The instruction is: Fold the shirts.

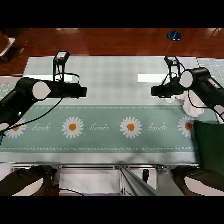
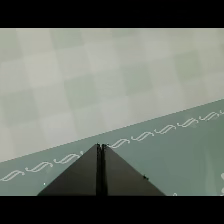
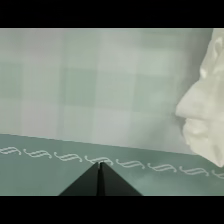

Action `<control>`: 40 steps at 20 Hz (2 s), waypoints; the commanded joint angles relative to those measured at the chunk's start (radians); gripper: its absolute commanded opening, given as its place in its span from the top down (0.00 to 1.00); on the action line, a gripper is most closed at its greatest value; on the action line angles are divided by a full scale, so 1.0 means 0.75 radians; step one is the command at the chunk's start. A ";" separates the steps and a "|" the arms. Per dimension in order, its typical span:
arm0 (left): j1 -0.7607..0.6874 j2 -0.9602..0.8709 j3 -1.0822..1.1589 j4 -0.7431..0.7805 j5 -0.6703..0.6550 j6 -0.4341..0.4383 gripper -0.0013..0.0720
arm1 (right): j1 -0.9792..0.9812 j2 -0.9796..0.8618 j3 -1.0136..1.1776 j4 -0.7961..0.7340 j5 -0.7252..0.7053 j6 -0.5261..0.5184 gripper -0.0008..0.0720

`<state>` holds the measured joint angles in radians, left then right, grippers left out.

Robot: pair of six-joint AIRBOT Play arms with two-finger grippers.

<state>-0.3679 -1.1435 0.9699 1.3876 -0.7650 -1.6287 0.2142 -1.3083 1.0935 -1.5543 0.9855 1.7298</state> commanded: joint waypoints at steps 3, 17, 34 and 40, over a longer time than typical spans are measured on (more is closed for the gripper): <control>-0.001 -0.001 -0.001 0.001 0.001 0.001 0.95 | 0.001 -0.001 0.001 0.000 0.001 0.001 0.95; -0.001 -0.002 -0.001 0.001 0.014 0.000 0.95 | 0.001 -0.001 0.001 0.001 -0.001 0.001 0.95; -0.001 -0.107 -0.001 0.001 0.287 -0.011 0.29 | -0.688 -0.065 -0.012 -0.408 -0.127 0.264 0.42; -0.001 -0.164 -0.001 0.001 0.267 -0.011 0.29 | -0.812 -0.317 -0.012 0.119 -0.093 -0.075 0.44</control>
<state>-0.3679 -1.2499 0.9691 1.3876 -0.5549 -1.6379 -0.3542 -1.4670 1.0851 -1.6646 0.8925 1.7821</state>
